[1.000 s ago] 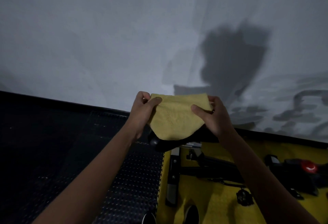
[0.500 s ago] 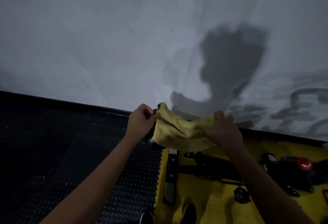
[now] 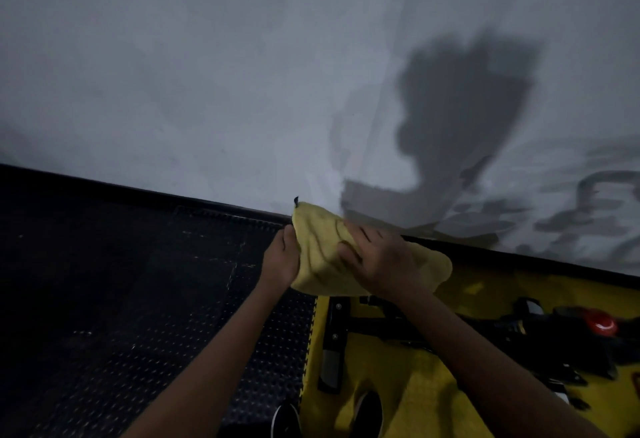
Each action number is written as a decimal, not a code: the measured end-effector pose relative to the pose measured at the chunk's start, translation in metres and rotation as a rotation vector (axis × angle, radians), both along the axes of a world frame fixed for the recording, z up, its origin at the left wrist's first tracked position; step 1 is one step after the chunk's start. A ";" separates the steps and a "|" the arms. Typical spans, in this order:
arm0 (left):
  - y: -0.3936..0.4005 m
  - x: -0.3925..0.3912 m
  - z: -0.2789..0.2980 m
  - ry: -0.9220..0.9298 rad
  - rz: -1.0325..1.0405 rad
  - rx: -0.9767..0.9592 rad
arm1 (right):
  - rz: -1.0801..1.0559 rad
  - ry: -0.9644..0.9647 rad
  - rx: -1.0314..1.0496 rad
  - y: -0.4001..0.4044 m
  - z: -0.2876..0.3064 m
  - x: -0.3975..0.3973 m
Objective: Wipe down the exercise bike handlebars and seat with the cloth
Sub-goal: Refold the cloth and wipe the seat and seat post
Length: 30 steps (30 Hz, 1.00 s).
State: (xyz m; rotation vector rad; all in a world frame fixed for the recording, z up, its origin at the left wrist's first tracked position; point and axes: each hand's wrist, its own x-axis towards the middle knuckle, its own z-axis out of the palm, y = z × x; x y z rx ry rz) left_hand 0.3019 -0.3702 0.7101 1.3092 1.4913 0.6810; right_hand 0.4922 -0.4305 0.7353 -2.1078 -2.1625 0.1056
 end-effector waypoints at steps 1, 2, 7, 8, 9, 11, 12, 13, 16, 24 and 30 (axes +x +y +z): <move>0.000 0.003 0.000 -0.014 0.035 0.005 | 0.011 -0.024 -0.022 0.009 -0.001 -0.007; 0.000 0.005 0.000 -0.024 0.070 0.003 | 0.003 -0.019 -0.070 0.019 -0.001 -0.014; 0.006 0.013 -0.002 -0.020 0.200 -0.125 | 0.005 0.131 -0.148 0.058 -0.006 -0.039; 0.006 0.014 -0.002 -0.028 0.226 -0.156 | -0.018 0.188 -0.160 0.062 -0.006 -0.041; 0.007 0.014 -0.002 -0.049 0.249 -0.181 | -0.031 0.226 -0.166 0.065 -0.008 -0.041; 0.007 0.015 -0.004 -0.103 0.292 -0.224 | -0.015 0.248 -0.165 0.063 -0.008 -0.037; 0.007 0.015 -0.005 -0.129 0.310 -0.239 | 0.010 0.235 -0.154 0.059 -0.007 -0.033; 0.007 0.015 -0.005 -0.147 0.322 -0.247 | 0.039 0.210 -0.130 0.052 -0.008 -0.026; 0.006 0.014 -0.007 -0.139 0.318 -0.236 | 0.090 0.092 -0.147 0.029 -0.009 0.005; 0.002 0.018 -0.013 -0.169 0.446 -0.244 | 0.214 -0.011 0.009 -0.013 -0.009 0.070; 0.004 0.019 -0.019 -0.109 0.442 -0.178 | 0.224 0.058 -0.151 0.046 -0.012 0.007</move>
